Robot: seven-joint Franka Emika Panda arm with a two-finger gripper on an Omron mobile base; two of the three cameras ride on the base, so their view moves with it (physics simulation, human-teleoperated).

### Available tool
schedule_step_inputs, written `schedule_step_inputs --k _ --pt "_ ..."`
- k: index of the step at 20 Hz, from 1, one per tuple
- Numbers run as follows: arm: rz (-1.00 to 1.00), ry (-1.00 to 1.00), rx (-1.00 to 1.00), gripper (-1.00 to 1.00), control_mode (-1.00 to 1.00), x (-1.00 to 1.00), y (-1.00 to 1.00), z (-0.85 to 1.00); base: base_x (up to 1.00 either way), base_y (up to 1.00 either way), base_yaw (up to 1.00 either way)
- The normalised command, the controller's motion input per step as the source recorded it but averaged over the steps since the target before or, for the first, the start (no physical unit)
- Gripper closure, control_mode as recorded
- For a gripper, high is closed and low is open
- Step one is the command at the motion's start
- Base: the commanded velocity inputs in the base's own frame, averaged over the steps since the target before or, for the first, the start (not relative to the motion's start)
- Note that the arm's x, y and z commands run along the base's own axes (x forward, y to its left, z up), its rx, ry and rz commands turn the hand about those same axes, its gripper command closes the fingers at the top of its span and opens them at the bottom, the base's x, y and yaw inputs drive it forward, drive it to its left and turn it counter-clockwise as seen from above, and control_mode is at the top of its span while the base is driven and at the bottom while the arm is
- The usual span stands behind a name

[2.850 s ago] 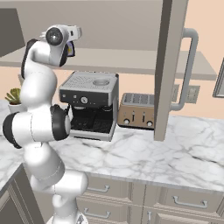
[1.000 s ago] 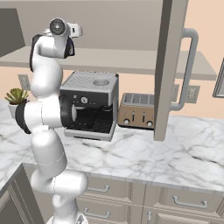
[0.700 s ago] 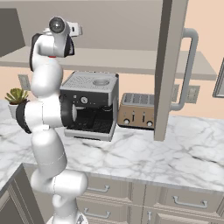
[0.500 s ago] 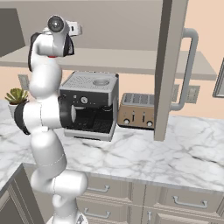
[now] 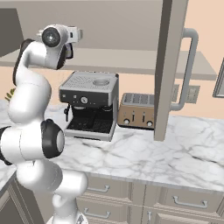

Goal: The dining table condiment station is running low on condiment bottle. Refill the condiment station by opening the cabinet and taking the condiment bottle from the cabinet and placing it on the dining table.

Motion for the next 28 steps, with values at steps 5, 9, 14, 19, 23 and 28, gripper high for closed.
schedule_step_inputs --k 5,9,14,19,23,28 --pt "-0.04 -0.09 0.04 1.00 -1.00 -1.00 -0.37 0.02 0.00 0.00 0.00" --pt "-0.03 0.02 0.01 1.00 -1.00 -1.00 -0.46 0.08 0.00 0.00 0.00" --pt "0.00 0.04 0.00 1.00 -1.00 -1.00 -0.59 -0.07 0.00 0.00 0.00" --pt "0.00 0.03 0.00 1.00 -1.00 -1.00 -0.66 -0.13 0.00 0.00 0.00" --pt "0.00 0.00 0.00 1.00 -1.00 -1.00 -0.59 -0.34 0.00 0.00 0.00" --pt "0.00 0.07 0.00 1.00 -1.00 -0.95 -0.11 -0.38 0.00 0.00 0.00"
